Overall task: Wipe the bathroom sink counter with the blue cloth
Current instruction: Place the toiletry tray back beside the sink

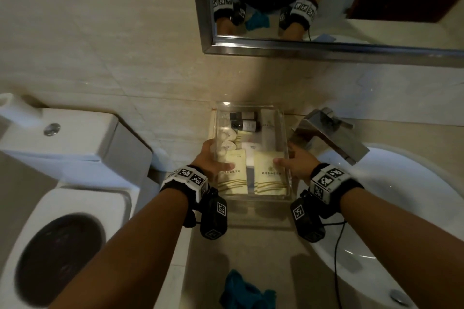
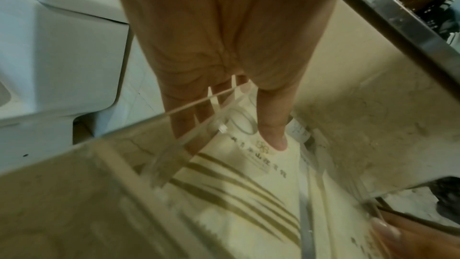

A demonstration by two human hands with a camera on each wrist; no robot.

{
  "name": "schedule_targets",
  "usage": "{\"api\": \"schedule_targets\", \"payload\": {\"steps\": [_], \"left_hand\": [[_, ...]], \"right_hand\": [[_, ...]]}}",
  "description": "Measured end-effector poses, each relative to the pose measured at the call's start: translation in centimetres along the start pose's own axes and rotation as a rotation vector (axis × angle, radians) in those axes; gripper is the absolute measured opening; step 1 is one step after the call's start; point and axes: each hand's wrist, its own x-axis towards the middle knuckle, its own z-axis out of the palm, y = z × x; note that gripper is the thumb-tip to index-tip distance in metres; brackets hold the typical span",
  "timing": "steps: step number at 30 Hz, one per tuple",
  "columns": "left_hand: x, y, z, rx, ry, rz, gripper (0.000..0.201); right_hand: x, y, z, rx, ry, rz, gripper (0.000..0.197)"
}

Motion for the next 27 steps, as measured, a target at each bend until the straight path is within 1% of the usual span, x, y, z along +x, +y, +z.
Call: {"api": "schedule_targets", "payload": {"steps": [4,9,14,19,23,27], "left_hand": [[-0.3,-0.3,0.3,-0.052,0.006,0.007,0.091],[-0.3,-0.4,0.6,-0.107,0.022,0.011,0.084],[-1.3,-1.0,0.8,-0.146,0.027,0.027,0.086],[-2.3,-1.2,0.7,-0.144,0.058,0.024,0.089],[-3.6,-0.7,0.3,-0.184,0.067,0.007,0.087],[-5.7,-0.5,0.1,-0.174,0.083,0.011,0.088]], "right_hand": [[0.0,-0.4,0.1,-0.041,-0.002,0.013,0.039],[-0.3,-0.7,0.3,-0.039,0.017,0.018,0.039],[-0.8,-0.4,0.4,-0.094,0.024,0.024,0.046],[-1.3,-0.1,0.7,-0.139,0.055,-0.011,0.054],[-2.7,-0.6,0.9,-0.142,0.046,-0.04,0.055],[-5.0,-1.0,1.2,-0.114,0.026,-0.063,0.055]]}}
